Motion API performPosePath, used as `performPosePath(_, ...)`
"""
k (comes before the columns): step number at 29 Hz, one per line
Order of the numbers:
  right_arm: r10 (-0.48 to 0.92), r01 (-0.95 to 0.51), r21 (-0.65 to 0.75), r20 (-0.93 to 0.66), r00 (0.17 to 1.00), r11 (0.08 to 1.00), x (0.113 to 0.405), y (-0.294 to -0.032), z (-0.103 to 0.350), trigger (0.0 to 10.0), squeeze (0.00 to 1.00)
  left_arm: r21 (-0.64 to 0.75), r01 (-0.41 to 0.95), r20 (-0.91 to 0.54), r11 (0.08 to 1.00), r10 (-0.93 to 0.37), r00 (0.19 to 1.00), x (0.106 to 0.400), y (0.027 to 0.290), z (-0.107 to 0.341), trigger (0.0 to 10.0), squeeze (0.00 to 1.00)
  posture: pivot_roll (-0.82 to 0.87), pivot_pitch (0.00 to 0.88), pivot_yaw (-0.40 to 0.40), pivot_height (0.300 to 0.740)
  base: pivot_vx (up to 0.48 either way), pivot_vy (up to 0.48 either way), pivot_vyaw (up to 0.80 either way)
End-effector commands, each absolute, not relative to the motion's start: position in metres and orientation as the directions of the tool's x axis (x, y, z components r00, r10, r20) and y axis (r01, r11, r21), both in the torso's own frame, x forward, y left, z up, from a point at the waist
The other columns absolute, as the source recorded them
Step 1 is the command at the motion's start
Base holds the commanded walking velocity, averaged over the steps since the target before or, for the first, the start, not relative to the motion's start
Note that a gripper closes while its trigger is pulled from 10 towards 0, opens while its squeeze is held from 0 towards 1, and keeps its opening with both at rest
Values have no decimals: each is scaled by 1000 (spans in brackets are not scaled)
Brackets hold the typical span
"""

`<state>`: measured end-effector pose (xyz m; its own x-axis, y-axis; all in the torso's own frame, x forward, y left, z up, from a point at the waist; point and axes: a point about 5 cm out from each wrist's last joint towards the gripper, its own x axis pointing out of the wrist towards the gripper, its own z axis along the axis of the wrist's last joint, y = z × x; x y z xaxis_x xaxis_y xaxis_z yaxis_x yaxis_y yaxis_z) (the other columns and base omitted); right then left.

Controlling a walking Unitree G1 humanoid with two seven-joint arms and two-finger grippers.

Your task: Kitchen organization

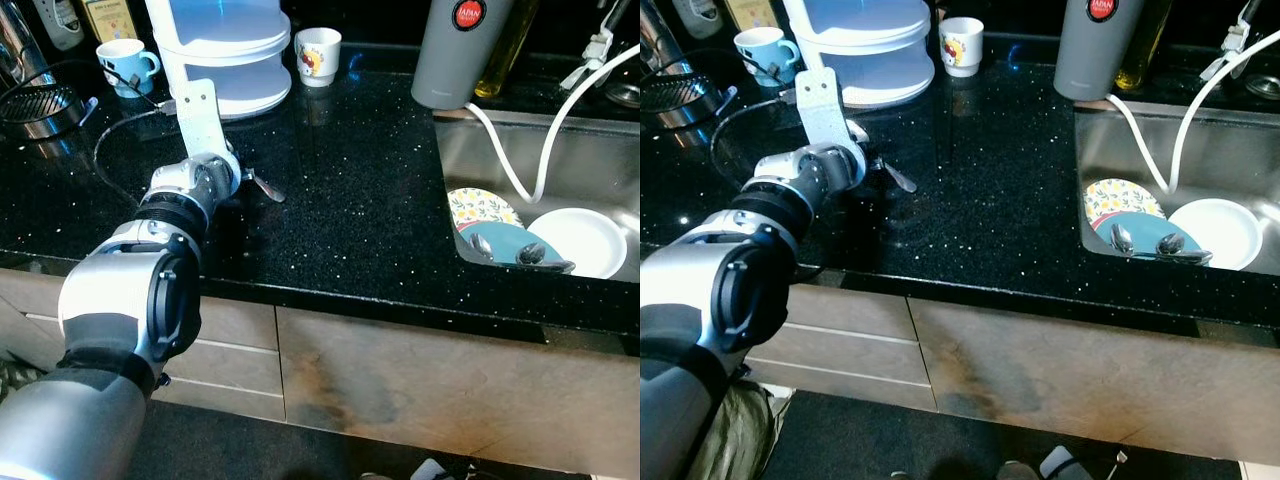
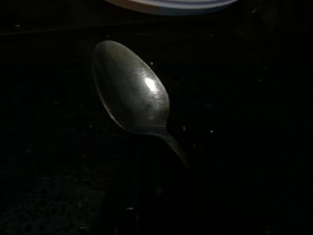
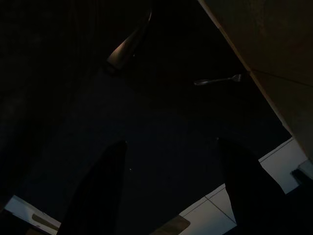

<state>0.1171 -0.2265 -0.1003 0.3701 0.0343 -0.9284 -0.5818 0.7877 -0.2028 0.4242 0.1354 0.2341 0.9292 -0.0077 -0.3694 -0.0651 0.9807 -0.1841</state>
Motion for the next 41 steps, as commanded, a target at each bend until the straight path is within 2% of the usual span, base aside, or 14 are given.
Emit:
performPosePath(1,44,-587,-194,-930,366,786,113,-223,-102,10000,0,-167,-79,-466,983,-9,885,418,133,210,10000,0,-83,128,52,740,0,0,0)
performPosePath(12,42,-581,-198,-927,372,789,115,-223,-102,10000,0,-206,-128,-494,970,9,869,417,140,205,10000,0,-78,127,53,740,0,0,0)
performPosePath(13,40,-581,-200,-927,374,789,115,-223,-101,10000,0,-240,-150,-517,959,4,856,415,142,198,1647,0,-78,128,50,740,0,0,0)
performPosePath(14,40,-581,-200,-927,374,789,115,-223,-101,10000,0,-240,-150,-517,959,4,856,415,142,198,1647,0,-78,128,50,740,0,0,0)
performPosePath(15,40,-581,-201,-926,374,789,115,-223,-101,10000,0,-249,-160,-529,955,4,849,413,143,194,0,0,-78,127,49,740,0,0,0)
performPosePath(30,34,-580,-211,-923,382,787,121,-224,-100,10000,0,-279,-212,-565,936,18,825,409,153,181,0,0,-74,110,47,740,0,0,0)
performPosePath(35,32,-580,-215,-922,385,786,123,-224,-99,10000,0,-301,-201,-510,932,21,860,414,155,194,0,0,-78,94,40,740,0,0,0)
performPosePath(39,25,-588,-220,-925,379,778,123,-228,-98,10000,0,-274,-163,-409,948,39,912,421,154,221,0,0,-115,72,-3,740,0,0,0)
performPosePath(40,23,-589,-221,-925,379,777,124,-228,-98,10000,0,-264,-156,-386,952,44,921,423,155,229,5725,0,-128,68,-10,740,0,0,0)
performPosePath(41,22,-589,-222,-925,378,777,124,-229,-98,10000,0,-258,-152,-371,954,48,927,424,155,234,7961,0,-128,68,-10,740,0,0,0)
